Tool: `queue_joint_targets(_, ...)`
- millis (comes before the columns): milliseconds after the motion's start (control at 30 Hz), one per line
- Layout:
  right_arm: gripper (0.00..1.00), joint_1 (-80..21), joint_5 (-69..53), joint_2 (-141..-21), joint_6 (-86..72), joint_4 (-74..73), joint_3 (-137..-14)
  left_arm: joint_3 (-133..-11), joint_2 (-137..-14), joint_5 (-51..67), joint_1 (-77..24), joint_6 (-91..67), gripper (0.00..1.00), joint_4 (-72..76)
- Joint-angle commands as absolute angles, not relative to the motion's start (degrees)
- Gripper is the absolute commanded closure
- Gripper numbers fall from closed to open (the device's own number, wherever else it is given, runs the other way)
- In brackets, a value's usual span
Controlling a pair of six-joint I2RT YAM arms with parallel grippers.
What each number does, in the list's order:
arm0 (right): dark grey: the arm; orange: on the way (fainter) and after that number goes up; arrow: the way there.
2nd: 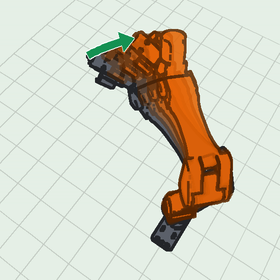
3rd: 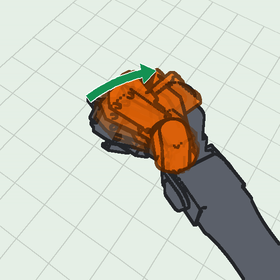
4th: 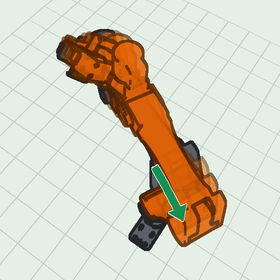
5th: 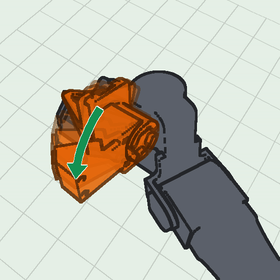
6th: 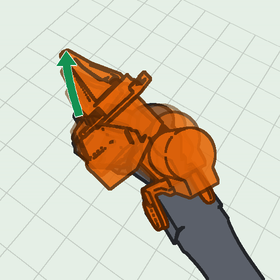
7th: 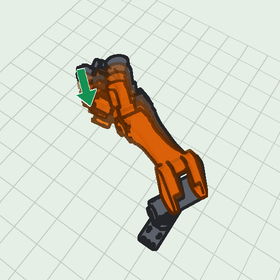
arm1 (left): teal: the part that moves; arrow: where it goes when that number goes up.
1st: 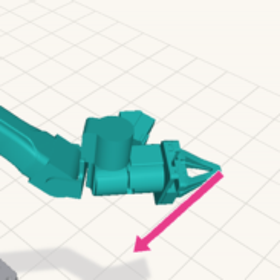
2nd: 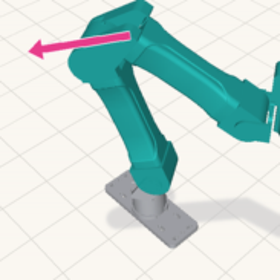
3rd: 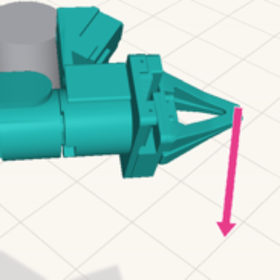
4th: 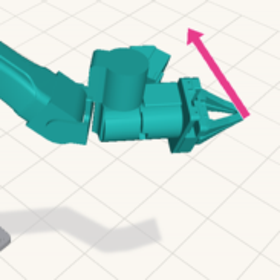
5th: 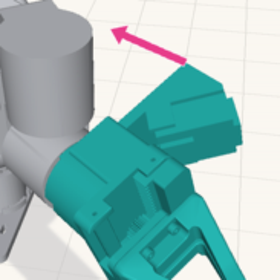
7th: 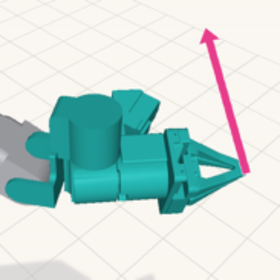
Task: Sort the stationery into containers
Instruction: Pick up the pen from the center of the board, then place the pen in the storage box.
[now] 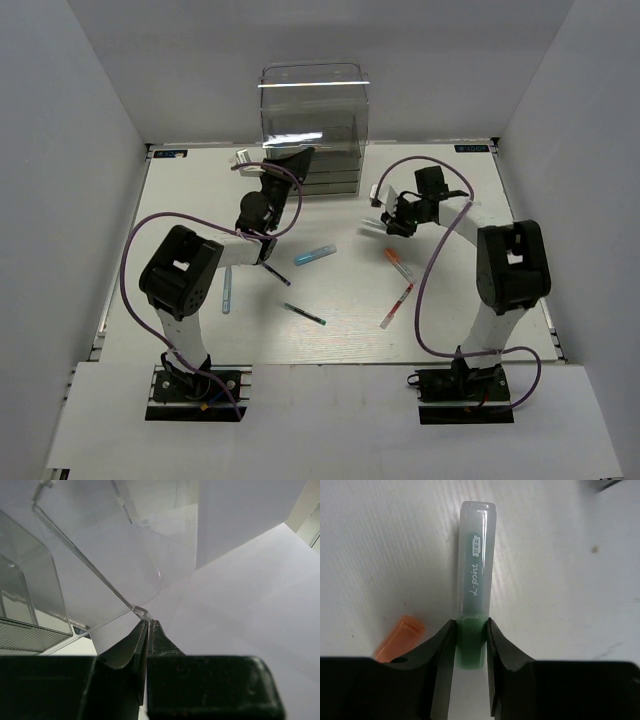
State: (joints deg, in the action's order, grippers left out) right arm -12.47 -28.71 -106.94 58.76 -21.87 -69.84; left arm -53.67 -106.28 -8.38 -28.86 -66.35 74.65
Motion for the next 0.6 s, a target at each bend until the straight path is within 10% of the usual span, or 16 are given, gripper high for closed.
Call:
queue_joint_targets(0,0.97,-14.2,-29.4,-98.5,59.6,-9.9,-66.9,-53.1,-102.3,-9.8,-27.8,-65.5,0.95,88.2)
queue_joint_targets(567,1.00,-22.3,-18.2,-92.9,62.2,27.7,-56.9,-53.1,-102.3,-10.3,-27.8,-65.5,0.95,88.8)
